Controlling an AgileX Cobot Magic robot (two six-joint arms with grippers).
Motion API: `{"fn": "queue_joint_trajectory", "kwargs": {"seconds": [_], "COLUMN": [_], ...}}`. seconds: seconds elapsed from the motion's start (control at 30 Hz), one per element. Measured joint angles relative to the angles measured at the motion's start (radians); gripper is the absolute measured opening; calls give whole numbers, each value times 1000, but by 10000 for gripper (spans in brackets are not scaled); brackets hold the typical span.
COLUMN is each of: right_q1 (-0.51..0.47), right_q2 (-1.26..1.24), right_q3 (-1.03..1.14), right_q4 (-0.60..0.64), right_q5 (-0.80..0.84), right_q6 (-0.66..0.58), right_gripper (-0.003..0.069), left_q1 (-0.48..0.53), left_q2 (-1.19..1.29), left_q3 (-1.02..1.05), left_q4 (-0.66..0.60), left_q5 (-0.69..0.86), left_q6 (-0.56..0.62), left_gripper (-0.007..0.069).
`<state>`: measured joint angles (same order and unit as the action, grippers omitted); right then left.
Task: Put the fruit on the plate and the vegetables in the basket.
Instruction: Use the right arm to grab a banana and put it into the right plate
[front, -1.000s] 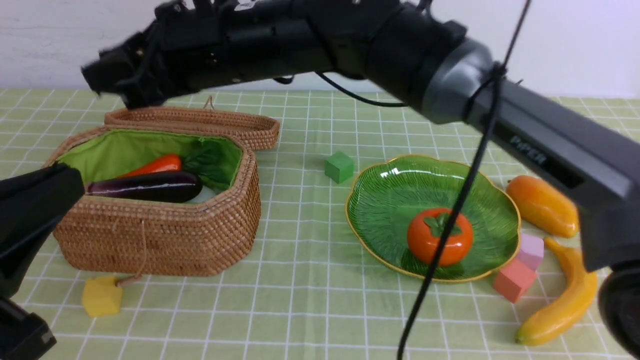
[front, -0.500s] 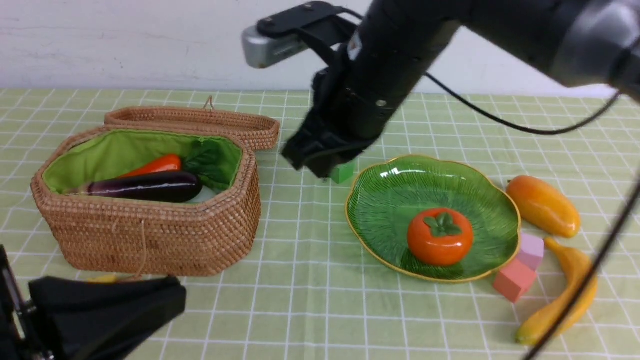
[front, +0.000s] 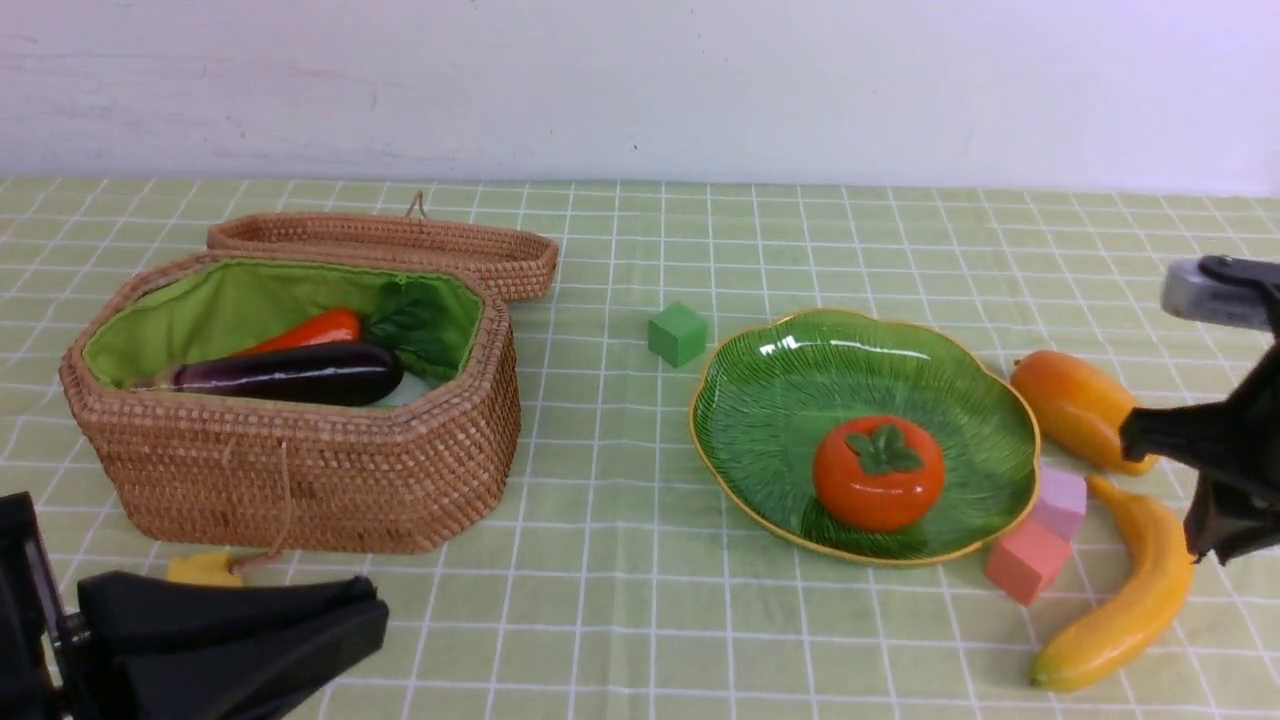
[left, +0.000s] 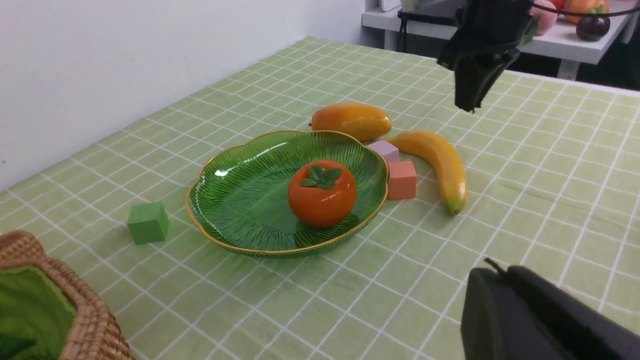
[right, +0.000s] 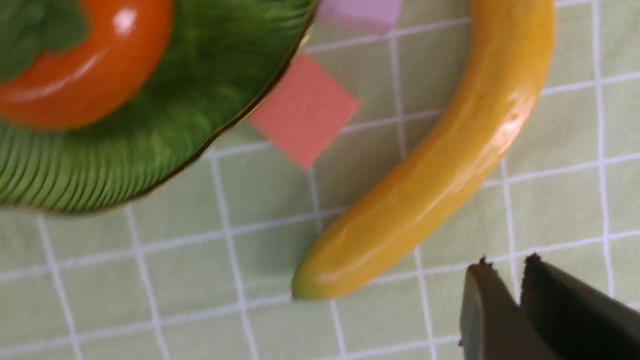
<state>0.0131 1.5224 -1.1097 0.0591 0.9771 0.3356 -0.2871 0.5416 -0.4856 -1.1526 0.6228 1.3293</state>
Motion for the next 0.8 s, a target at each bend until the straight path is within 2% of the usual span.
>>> {"fn": "queue_joint_trajectory", "kwargs": {"seconds": [0.07,0.1,0.17,0.2,0.27,0.37,0.43,0.53,0.63,0.73,0.8], "right_q1": [-52,-52,-95,-98,-111,-111,-111,-112,-117,-121,-121], "right_q2": [52,58,131,137,203,275,307,337,351,353,351], "right_q3": [1,1,1,1,1,1,1,-4,-12,-15,-17], "right_q4": [18,18,34,36,54,97,142,180,190,185,173], "right_q5": [-57,-63,-145,-151,-223,-287,-312,-321,-318,-304,-298], "right_q6": [5,5,10,10,8,-24,-61,-127,-178,-197,-199], "right_gripper": [287,299,433,442,552,608,610,575,498,363,326], "left_q1": [0,0,0,0,0,0,0,0,0,0,0], "left_q2": [0,0,0,0,0,0,0,0,0,0,0], "left_q3": [0,0,0,0,0,0,0,0,0,0,0], "left_q4": [0,0,0,0,-8,-32,-38,-43,-44,-44,-44], "left_q5": [15,16,17,17,16,16,16,14,11,11,11], "left_q6": [33,36,54,55,56,57,59,59,59,59,59], "left_gripper": [5,5,6,6,8,8,8,11,13,14,14]}}
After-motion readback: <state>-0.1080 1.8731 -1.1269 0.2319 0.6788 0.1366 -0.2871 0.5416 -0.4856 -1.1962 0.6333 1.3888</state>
